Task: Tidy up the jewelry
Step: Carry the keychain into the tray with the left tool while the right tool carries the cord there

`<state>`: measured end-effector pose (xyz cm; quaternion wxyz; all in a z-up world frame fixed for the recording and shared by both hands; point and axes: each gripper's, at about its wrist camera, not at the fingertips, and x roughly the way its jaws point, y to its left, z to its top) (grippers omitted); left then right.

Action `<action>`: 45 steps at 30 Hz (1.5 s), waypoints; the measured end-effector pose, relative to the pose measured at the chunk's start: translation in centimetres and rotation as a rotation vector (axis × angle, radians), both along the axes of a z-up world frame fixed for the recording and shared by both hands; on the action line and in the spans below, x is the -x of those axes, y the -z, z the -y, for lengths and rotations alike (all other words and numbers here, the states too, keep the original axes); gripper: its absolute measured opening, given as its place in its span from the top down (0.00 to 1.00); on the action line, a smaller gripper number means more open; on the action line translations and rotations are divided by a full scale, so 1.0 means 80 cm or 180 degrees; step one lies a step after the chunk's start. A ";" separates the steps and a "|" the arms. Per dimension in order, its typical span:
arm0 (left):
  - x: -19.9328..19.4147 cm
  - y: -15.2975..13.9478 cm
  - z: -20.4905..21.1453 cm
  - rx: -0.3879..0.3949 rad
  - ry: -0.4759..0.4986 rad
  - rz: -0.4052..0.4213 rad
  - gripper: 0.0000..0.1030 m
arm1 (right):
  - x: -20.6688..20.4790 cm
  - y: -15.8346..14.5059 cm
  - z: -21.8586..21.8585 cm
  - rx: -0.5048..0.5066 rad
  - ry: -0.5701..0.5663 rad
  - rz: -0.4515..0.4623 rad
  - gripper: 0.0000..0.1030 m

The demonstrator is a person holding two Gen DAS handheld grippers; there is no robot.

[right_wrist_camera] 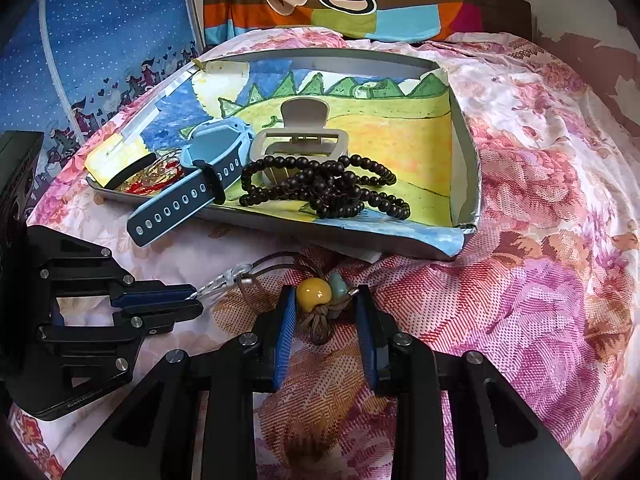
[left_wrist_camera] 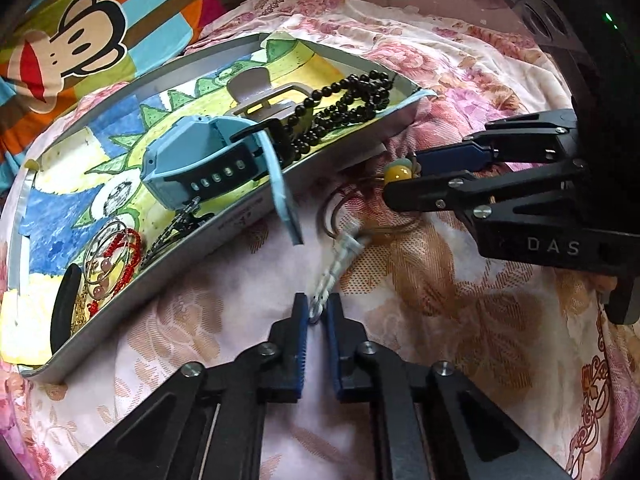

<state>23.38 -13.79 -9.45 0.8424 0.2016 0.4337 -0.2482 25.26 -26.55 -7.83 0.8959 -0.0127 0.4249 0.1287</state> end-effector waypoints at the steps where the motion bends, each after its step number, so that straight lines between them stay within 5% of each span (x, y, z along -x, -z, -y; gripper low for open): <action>1: 0.000 0.000 0.001 0.0003 0.0001 -0.0001 0.94 | 0.001 -0.001 0.000 0.0001 0.0000 -0.0009 0.75; 13: 0.027 -0.014 -0.020 0.0317 -0.0285 -0.0238 0.97 | 0.039 -0.014 0.004 0.0000 0.0006 -0.0062 0.75; 23: 0.069 -0.045 -0.054 0.0560 -0.0807 -0.0181 0.97 | 0.089 -0.050 -0.008 -0.0247 0.0030 0.0222 0.75; 35: 0.093 -0.097 -0.103 0.0982 -0.1161 0.0214 0.97 | 0.101 -0.113 -0.045 -0.0462 -0.0145 0.1212 0.75; 45: 0.026 -0.113 -0.147 0.1232 -0.1692 0.0675 0.97 | 0.031 -0.116 -0.028 -0.0494 0.0286 0.1343 0.75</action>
